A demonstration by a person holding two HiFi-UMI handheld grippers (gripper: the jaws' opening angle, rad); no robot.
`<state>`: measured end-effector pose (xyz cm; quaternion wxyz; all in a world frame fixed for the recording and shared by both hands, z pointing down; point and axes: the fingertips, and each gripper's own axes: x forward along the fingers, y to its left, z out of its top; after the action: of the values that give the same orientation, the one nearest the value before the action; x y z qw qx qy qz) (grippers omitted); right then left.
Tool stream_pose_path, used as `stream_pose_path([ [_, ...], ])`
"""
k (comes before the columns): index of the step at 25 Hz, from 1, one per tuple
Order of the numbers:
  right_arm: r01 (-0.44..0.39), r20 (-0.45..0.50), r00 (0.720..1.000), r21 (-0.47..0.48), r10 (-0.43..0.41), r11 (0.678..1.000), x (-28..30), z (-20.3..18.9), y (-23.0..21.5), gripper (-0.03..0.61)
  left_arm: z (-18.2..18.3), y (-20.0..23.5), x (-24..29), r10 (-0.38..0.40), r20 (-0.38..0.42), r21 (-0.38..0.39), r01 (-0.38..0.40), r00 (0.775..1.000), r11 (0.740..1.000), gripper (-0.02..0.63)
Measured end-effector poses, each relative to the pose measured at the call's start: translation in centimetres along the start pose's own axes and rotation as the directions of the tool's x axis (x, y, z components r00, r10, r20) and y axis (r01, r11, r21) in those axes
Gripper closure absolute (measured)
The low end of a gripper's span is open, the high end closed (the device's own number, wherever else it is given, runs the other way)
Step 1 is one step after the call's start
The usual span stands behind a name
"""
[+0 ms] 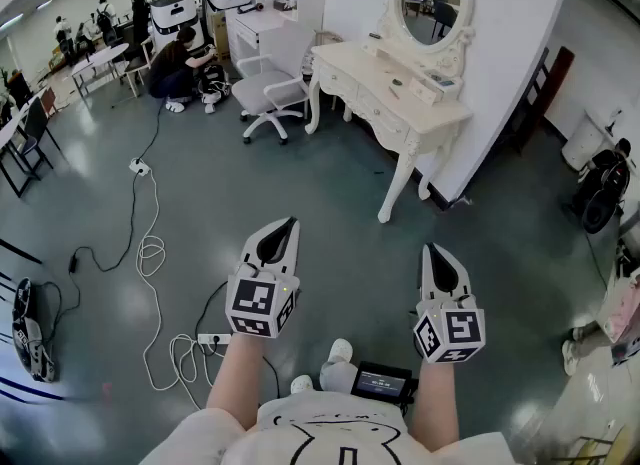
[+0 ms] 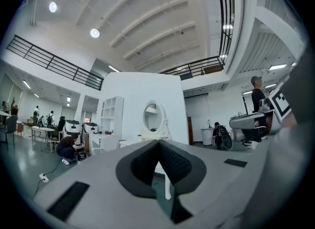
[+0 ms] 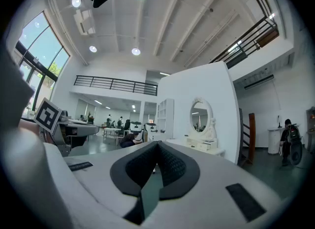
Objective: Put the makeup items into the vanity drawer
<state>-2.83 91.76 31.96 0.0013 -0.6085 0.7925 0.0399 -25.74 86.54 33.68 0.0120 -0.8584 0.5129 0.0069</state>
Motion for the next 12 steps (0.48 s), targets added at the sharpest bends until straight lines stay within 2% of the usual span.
stream_pose_path([
  [6,-0.016,-0.009,1.0,0.008,0.016,1.0,3.7,-1.0,-3.0,0.568,-0.5,0.3,4.7,0.017,-0.011,-0.005,-0.017,1.0,1.0,0.583],
  [12,-0.02,-0.009,1.0,0.014,0.02,1.0,9.4,-1.7,-7.5,0.568,-0.4,0.4,11.7,0.022,-0.016,0.007,-0.022,1.0,1.0,0.583],
])
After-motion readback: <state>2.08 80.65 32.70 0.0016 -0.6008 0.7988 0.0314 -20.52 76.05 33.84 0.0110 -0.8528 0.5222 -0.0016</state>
